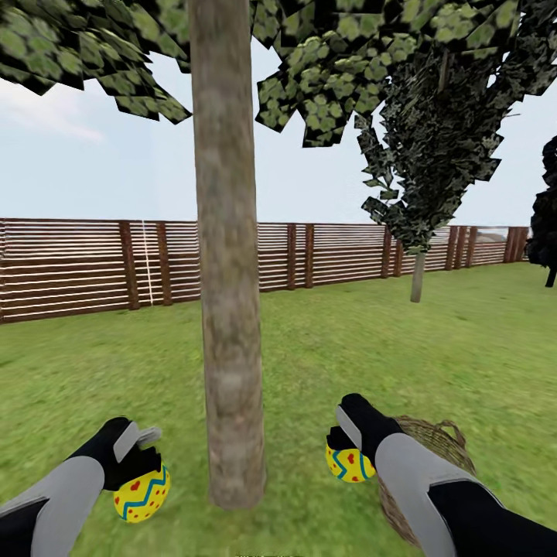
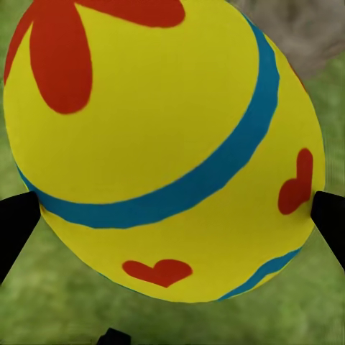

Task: Take the three Easter eggs out of the wicker basket on the lawn in the garden, then place them on the lawn next to a single tree (choose any tree) so that all three eggs are next to the same tree and none are left in the basket.

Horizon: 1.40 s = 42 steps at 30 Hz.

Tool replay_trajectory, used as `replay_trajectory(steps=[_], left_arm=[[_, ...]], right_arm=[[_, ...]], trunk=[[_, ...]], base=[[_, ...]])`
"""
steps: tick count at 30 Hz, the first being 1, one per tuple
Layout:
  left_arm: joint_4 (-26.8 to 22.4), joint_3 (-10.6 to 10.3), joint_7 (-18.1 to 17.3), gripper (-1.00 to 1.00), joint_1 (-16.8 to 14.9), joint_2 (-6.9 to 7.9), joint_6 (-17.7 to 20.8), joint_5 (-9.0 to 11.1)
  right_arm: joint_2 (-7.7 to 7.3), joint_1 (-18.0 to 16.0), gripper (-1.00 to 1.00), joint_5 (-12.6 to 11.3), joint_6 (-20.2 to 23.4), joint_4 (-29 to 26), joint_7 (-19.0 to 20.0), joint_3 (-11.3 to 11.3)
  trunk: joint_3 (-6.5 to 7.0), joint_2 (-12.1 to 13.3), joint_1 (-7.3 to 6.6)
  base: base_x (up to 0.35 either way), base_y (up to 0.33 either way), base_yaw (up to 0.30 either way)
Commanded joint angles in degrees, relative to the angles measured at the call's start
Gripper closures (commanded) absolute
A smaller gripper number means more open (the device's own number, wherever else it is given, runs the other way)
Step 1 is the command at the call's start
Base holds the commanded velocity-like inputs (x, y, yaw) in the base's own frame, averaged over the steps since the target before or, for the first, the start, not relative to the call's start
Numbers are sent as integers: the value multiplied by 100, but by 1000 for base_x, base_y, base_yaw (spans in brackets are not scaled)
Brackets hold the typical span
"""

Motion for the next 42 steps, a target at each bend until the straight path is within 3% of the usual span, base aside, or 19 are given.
replay_trajectory(steps=[1, 42], left_arm=[[-8, 6, 45, 100, -3, 0, 19, 56], [-8, 50, -61, 100, -3, -10, 21, 86]], right_arm=[[-3, -3, 100, -51, 29, -9, -27, 51], [-3, -3, 100, -75, 29, -8, -22, 53]], trunk=[[-28, -46, 22], [-765, -1690, 923]], base=[[0, 0, 213], [0, 0, 4]])
